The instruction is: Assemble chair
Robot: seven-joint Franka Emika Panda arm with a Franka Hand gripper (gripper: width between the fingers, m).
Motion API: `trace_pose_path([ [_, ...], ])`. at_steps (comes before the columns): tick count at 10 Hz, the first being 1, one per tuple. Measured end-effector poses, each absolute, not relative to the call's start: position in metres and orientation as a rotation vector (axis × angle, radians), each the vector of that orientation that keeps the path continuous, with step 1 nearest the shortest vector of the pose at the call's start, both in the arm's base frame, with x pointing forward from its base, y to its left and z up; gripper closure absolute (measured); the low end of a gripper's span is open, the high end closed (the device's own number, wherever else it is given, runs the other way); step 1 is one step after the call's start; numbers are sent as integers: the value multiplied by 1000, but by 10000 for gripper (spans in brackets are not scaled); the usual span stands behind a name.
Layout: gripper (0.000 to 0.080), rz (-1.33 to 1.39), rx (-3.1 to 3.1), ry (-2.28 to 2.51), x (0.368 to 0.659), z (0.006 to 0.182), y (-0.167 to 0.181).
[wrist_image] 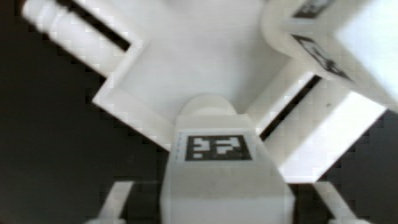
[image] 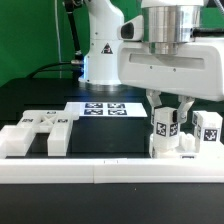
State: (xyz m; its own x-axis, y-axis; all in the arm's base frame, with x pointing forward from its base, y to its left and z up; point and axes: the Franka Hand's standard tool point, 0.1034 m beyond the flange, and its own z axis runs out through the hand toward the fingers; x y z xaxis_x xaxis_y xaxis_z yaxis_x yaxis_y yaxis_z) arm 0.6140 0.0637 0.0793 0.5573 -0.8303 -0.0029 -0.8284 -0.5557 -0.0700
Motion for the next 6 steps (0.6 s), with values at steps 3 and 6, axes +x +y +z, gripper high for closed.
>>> trace_pose_path([
  [3, 509, -55, -2459, 1832, 617, 79, 65],
  [6, 509, -44, -2332, 1980, 618, 80, 65],
])
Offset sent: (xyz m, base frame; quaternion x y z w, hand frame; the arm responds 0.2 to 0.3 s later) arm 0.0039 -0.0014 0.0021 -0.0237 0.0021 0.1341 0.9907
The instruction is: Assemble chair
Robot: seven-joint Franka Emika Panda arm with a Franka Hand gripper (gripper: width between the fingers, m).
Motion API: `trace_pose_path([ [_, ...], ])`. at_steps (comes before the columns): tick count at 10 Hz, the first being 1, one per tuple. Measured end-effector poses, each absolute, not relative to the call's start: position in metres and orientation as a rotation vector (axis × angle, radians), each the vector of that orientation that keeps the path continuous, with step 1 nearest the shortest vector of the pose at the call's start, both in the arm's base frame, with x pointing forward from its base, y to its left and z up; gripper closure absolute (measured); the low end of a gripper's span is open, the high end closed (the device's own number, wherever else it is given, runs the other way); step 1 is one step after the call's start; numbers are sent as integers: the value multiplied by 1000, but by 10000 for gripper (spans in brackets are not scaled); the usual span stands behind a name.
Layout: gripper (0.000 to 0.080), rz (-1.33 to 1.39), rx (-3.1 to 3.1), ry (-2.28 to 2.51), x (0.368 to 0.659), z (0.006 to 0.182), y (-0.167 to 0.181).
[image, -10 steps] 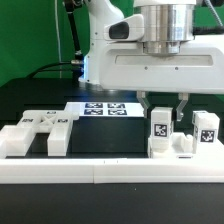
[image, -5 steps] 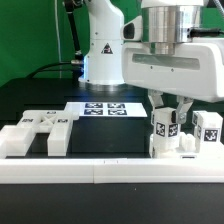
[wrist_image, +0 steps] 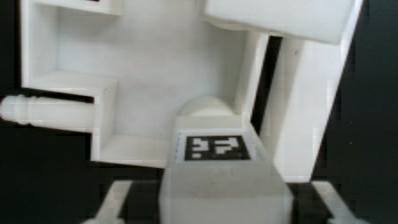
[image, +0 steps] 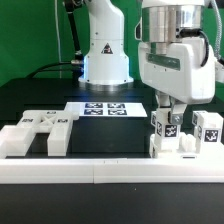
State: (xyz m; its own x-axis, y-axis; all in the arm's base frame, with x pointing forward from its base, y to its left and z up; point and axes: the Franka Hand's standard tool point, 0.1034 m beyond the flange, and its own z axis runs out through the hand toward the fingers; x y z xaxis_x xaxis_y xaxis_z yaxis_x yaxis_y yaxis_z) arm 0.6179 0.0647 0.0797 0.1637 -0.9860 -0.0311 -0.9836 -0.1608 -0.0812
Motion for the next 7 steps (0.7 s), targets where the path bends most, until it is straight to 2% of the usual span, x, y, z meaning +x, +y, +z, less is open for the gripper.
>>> trace_pose_path([
  [1, 509, -44, -2333, 1978, 618, 80, 65],
  [2, 328, -45, -2345, 1964, 618, 80, 65],
  [3, 211, -47, -2384, 1918, 618, 80, 65],
  [4, 211, -49, -2411, 1884, 618, 80, 65],
  [5, 163, -59, -2455, 1824, 619, 80, 65],
  [7, 153, -72, -2629, 1572, 619, 80, 64],
])
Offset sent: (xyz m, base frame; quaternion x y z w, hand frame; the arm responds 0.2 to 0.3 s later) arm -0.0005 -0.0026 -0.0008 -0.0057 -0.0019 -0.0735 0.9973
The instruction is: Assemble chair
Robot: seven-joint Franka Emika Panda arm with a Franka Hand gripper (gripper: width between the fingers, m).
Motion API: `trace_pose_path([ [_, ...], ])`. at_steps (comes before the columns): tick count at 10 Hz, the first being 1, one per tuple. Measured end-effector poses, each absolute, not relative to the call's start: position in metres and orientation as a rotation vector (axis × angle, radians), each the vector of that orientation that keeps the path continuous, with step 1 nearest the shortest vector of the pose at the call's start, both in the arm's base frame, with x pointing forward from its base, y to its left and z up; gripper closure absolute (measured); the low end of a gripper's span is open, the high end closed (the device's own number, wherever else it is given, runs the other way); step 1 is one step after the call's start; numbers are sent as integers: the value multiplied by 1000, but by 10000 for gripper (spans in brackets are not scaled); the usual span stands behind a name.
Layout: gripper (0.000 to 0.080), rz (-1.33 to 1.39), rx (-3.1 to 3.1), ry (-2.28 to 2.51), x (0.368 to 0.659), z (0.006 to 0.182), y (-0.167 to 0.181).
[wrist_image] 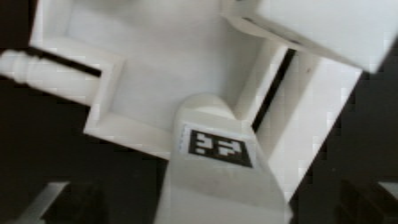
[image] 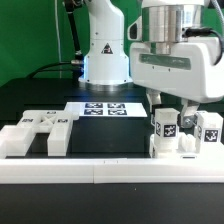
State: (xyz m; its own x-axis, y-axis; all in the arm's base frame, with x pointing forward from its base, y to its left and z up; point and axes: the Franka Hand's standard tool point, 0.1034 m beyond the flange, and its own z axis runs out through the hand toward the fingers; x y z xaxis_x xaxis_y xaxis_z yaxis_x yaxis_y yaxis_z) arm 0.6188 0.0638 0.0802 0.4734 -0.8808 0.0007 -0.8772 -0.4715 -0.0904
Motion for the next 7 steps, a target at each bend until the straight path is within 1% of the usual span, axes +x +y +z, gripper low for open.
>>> trace_pose_path([
  [7, 151, -120, -3005, 673, 619, 80, 69],
])
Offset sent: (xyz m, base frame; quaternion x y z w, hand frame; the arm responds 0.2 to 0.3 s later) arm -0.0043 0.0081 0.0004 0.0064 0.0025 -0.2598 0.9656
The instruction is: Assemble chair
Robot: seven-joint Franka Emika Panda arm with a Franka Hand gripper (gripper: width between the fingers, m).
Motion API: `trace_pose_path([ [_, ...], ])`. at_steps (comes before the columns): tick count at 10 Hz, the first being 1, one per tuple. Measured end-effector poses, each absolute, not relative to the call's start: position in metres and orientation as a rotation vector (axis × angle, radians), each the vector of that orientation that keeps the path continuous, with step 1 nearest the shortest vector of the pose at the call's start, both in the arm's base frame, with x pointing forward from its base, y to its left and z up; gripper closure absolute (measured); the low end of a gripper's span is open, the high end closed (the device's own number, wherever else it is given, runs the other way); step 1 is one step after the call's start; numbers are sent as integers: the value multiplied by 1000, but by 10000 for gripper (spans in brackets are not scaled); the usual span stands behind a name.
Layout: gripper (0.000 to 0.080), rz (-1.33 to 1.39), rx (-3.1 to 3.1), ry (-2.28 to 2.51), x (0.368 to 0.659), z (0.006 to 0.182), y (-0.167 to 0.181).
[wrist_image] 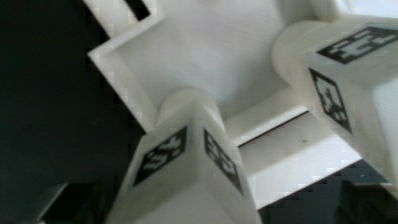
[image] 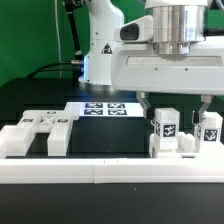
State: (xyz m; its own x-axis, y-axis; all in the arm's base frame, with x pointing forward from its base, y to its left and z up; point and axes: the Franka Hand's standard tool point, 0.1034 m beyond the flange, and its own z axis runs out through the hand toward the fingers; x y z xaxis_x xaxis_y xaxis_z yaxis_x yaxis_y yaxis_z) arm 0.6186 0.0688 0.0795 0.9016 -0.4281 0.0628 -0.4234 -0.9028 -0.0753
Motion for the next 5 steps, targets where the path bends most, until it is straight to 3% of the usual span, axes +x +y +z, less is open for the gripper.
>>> trace_pose_path([
  [5, 151, -145, -3108, 81, 622, 83, 53],
])
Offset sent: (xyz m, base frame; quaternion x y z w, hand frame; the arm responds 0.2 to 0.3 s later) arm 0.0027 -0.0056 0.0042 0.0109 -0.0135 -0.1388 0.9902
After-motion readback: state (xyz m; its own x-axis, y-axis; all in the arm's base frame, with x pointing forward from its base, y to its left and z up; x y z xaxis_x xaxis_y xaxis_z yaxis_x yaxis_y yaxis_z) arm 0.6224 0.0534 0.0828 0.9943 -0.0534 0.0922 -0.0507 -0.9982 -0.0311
